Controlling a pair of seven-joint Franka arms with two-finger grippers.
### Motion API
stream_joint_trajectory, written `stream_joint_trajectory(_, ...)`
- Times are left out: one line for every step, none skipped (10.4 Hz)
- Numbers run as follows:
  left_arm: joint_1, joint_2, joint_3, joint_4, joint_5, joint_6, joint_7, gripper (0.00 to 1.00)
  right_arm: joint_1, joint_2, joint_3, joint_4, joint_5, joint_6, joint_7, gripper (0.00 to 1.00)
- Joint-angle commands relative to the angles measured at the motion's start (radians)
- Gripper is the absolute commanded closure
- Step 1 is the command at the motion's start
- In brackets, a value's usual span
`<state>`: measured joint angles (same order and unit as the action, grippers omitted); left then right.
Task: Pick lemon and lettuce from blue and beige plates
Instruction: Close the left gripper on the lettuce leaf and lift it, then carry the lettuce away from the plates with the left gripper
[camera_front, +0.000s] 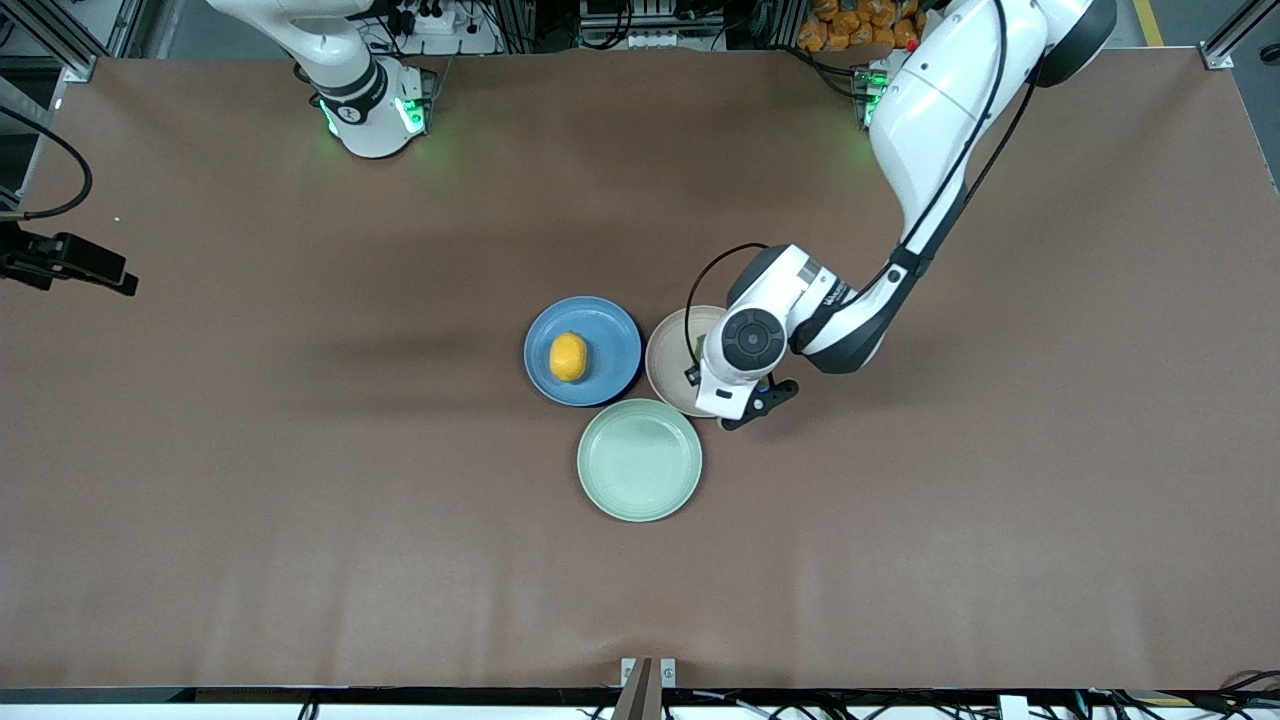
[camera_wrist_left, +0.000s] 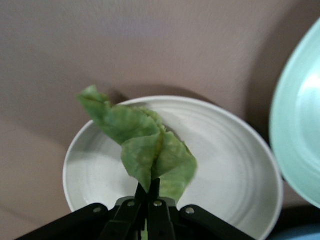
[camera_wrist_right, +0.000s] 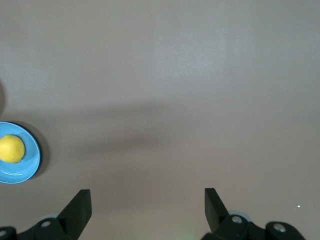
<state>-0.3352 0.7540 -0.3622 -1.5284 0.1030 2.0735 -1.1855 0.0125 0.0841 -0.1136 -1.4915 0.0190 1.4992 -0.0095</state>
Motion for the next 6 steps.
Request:
stream_joint_trajectory(0.034, -0.103, 0.002, -0.019, 0.029, -0.056, -0.031, 1.0, -0.011, 0.009, 0.005, 0.02, -0.005, -0.005, -0.006, 0.0)
stream_joint_trajectory(0.054, -0.135, 0.002, -0.019, 0.03, -0.081, -0.026, 1.0, -0.009, 0.009, 0.006, 0.02, -0.005, -0.005, -0.006, 0.0)
stream_joint_trajectory(0.076, -0.162, 0.002, -0.019, 0.03, -0.092, -0.023, 1.0, -0.009, 0.009, 0.006, 0.02, -0.005, -0.005, -0.006, 0.0)
stream_joint_trajectory(0.1, -0.185, 0.002, -0.019, 0.03, -0.113, -0.004, 1.0, -0.011, 0.009, 0.006, 0.02, -0.007, -0.005, -0.007, 0.0)
stream_joint_trajectory(0.123, -0.208, 0.002, -0.021, 0.03, -0.139, 0.019, 1.0, -0.011, 0.009, 0.006, 0.02, -0.005, -0.005, -0.007, 0.0)
stream_joint_trajectory(0.157, -0.229, 0.002, -0.022, 0.032, -0.167, 0.052, 1.0, -0.011, 0.011, 0.006, 0.02, -0.005, -0.005, -0.007, 0.0)
